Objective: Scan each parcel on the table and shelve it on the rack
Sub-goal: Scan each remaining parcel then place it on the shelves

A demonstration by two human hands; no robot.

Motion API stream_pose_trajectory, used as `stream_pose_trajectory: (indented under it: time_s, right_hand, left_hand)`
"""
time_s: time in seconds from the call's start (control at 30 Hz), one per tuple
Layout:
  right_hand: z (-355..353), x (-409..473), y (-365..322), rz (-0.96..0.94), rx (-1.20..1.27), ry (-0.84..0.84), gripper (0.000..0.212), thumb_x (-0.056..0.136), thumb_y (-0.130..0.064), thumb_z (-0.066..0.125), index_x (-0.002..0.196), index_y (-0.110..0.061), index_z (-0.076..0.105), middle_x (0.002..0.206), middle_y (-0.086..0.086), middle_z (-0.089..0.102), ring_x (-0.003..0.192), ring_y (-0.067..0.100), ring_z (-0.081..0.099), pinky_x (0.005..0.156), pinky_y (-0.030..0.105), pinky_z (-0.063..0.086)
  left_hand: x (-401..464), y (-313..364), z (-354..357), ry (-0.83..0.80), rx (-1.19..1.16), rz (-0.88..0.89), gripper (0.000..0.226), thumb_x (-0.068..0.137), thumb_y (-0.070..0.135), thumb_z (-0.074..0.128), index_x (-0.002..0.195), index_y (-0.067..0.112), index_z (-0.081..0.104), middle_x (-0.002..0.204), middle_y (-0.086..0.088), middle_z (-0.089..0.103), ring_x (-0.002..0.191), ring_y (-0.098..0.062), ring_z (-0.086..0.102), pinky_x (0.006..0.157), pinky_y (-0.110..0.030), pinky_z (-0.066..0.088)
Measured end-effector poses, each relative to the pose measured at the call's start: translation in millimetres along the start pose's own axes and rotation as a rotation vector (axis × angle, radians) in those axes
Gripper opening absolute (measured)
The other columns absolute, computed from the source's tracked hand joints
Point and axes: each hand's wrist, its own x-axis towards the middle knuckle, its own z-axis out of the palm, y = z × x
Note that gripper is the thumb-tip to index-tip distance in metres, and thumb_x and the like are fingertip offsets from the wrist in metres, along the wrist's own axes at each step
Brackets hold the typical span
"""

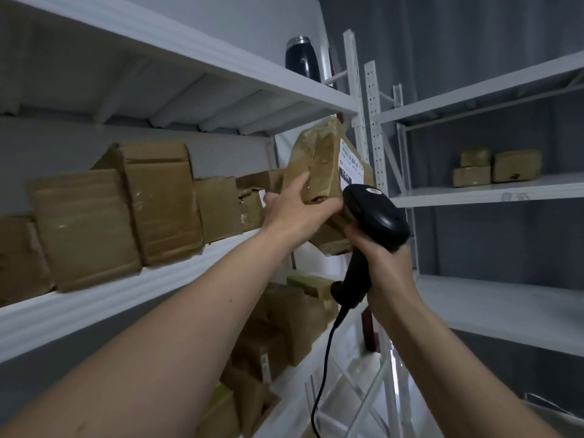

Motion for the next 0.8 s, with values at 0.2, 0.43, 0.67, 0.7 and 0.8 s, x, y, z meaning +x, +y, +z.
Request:
stream_pose_trajectory:
  time_s: [0.2, 0.43, 0.67, 0.7, 0.8]
  right_hand:
    - [-33, 115, 22, 0.114, 0.094, -0.067, 0.037, 0.076, -0.015, 0.077, 0.112, -0.017, 0.07, 0.104, 0.006, 0.074, 0.105, 0.025, 0.068, 0.097, 0.045, 0.05]
    - [-40, 220, 58, 0.3, 0.269, -0.146, 0.031, 0.083, -0.006, 0.07, 0.114, -0.008, 0.068, 0.104, 0.014, 0.073, 0.099, 0.028, 0.07, 0.088, 0.041, 0.055]
    - [-32, 276, 107, 0.515, 0.423, -0.236, 0.02, 0.081, -0.01, 0.074, 0.1, -0.007, 0.07, 0.09, 0.007, 0.076, 0.094, 0.023, 0.072, 0.094, 0.049, 0.053]
    - [-30, 280, 113, 0.547, 0.443, -0.253, 0.022, 0.081, -0.01, 0.074, 0.102, -0.007, 0.07, 0.092, 0.007, 0.076, 0.094, 0.021, 0.073, 0.095, 0.048, 0.052]
    - [-22, 287, 127, 0.605, 0.538, -0.304, 0.034, 0.076, -0.009, 0.076, 0.108, -0.005, 0.068, 0.101, 0.009, 0.076, 0.096, 0.019, 0.072, 0.09, 0.043, 0.053]
  left_hand:
    - [85, 7, 60, 0.064, 0.264, 0.099, 0.086, 0.078, 0.054, 0.071, 0.15, 0.031, 0.031, 0.159, 0.001, 0.011, 0.144, -0.027, 0.02, 0.116, -0.043, 0.025]
    - [169, 3, 89, 0.157, 0.518, 0.168, 0.06, 0.089, 0.028, 0.069, 0.144, 0.025, 0.045, 0.146, 0.001, 0.044, 0.133, -0.021, 0.041, 0.11, -0.034, 0.032]
    - [221, -13, 96, 0.254, 0.736, 0.163, 0.051, 0.085, 0.035, 0.072, 0.13, 0.025, 0.051, 0.129, -0.004, 0.059, 0.118, -0.026, 0.054, 0.094, -0.037, 0.042]
    - [226, -16, 94, 0.26, 0.77, 0.164, 0.051, 0.085, 0.036, 0.072, 0.129, 0.024, 0.051, 0.127, -0.005, 0.06, 0.116, -0.026, 0.054, 0.091, -0.037, 0.042]
    - [240, -20, 90, 0.288, 0.94, 0.188, 0.045, 0.089, 0.044, 0.064, 0.126, 0.023, 0.054, 0.117, -0.008, 0.062, 0.109, -0.028, 0.055, 0.08, -0.035, 0.04]
